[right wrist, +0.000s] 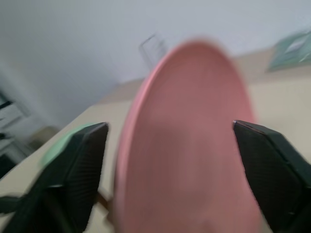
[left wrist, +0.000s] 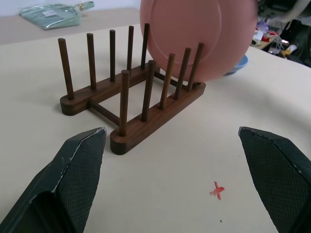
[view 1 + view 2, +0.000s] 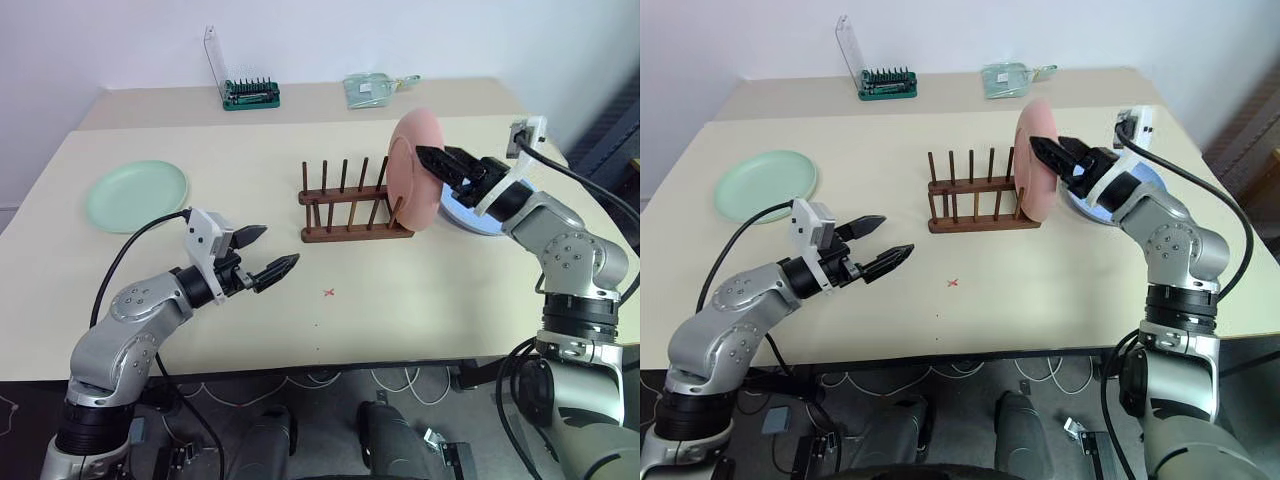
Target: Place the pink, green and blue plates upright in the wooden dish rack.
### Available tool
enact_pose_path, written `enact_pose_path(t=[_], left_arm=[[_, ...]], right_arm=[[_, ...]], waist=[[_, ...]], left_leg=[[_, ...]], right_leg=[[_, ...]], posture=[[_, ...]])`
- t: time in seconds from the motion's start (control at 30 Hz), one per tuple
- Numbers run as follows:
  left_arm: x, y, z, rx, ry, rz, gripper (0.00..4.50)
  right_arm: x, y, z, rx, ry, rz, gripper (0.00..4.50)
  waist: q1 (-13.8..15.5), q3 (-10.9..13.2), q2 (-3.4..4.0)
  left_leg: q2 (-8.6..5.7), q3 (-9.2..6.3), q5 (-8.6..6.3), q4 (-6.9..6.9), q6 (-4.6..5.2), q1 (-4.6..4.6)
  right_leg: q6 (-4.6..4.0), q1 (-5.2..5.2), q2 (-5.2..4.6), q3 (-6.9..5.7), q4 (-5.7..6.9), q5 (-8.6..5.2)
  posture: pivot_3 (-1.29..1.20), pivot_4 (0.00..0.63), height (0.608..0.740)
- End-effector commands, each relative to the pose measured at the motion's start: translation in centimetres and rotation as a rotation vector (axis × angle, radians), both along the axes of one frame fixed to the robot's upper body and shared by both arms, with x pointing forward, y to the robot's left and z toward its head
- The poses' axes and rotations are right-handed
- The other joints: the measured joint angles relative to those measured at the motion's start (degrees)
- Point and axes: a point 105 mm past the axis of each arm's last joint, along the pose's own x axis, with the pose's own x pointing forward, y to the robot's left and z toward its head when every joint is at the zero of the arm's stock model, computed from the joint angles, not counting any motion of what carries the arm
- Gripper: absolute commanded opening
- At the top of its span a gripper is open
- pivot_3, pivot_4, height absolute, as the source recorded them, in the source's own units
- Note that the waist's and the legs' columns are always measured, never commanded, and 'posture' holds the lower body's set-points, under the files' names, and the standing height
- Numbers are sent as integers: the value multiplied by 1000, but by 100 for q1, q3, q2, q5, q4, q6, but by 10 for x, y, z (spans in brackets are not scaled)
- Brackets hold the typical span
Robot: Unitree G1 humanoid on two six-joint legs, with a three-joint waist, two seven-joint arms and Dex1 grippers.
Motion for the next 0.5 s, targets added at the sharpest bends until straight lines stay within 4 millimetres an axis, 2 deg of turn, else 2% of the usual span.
enact_pose_path(t=[0.03,0.13,0.2,0.23,0.27,0.37,0.43,0.5], left_arm=[[5,9,9,-10,-43,51,4500],[8,11,9,-10,-43,65,4500],[12,14,8,-18,-37,89,4500],[14,15,8,-19,-37,99,4500],[17,17,7,-29,-33,115,4500],[29,34,10,-64,-46,232,4500],[37,47,10,-87,-47,314,4500],[53,81,10,-110,-56,542,4500]], right_arm=[[-10,-25,56,-108,-248,-172,3928],[-17,-22,74,-191,-349,-195,3928],[-33,3,92,-328,-480,-117,3928],[-39,13,95,-370,-516,-79,3928],[-49,31,96,-416,-550,8,3928],[-76,80,76,-554,-579,268,3928],[-83,97,61,-610,-566,354,3928],[-82,119,32,-725,-532,410,3928]], waist=[[11,0,1],[4,0,1],[-10,1,2],[-23,2,6],[-31,2,10],[-32,2,10],[-15,0,6],[6,-2,4]], left_leg=[[0,0,0,0,0,-1],[0,1,0,0,0,-1],[0,1,0,-1,0,-1],[1,1,0,-2,0,-1],[1,1,0,-2,0,0],[4,0,0,-2,0,1],[4,-1,0,0,0,1],[2,-2,0,3,0,0]], right_leg=[[0,0,0,0,0,0],[0,0,0,0,-1,0],[0,-1,0,0,-1,0],[0,-2,0,0,0,0],[1,-3,0,0,1,0],[1,-4,2,0,3,0],[1,-3,2,0,2,0],[2,-1,0,0,0,0]], posture=[[0,150,740],[0,150,740],[0,150,740],[0,150,740],[0,150,740],[0,150,740],[0,150,740],[0,150,740]])
